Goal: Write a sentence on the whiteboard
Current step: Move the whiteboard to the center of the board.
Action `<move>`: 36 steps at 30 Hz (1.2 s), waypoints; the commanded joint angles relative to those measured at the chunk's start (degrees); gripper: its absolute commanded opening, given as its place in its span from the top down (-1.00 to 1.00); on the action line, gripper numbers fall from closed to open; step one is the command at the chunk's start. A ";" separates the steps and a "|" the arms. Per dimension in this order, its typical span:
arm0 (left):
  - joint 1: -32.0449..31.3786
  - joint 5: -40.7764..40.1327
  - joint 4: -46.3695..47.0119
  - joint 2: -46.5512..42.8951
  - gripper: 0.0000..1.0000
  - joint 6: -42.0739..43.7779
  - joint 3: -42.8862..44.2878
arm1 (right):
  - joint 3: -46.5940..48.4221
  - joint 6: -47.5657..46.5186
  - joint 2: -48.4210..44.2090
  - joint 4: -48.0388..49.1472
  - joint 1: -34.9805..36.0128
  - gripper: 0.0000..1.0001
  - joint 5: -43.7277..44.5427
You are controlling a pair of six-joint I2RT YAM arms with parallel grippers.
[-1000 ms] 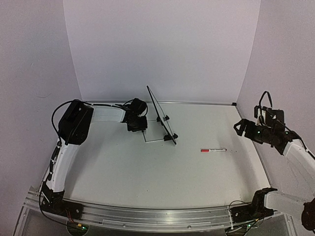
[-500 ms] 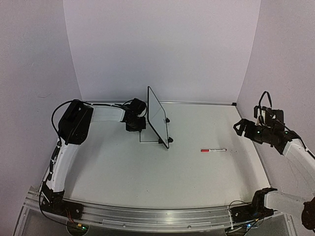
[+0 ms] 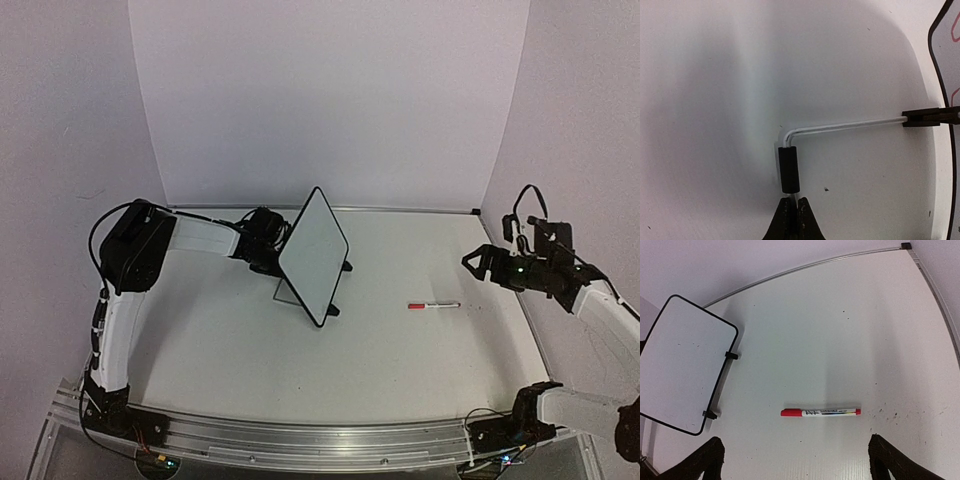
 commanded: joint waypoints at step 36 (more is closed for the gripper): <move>9.81 9.53 11.91 -34.16 -0.53 -6.22 -36.61 | 20.40 -18.14 57.27 29.64 36.05 0.12 8.87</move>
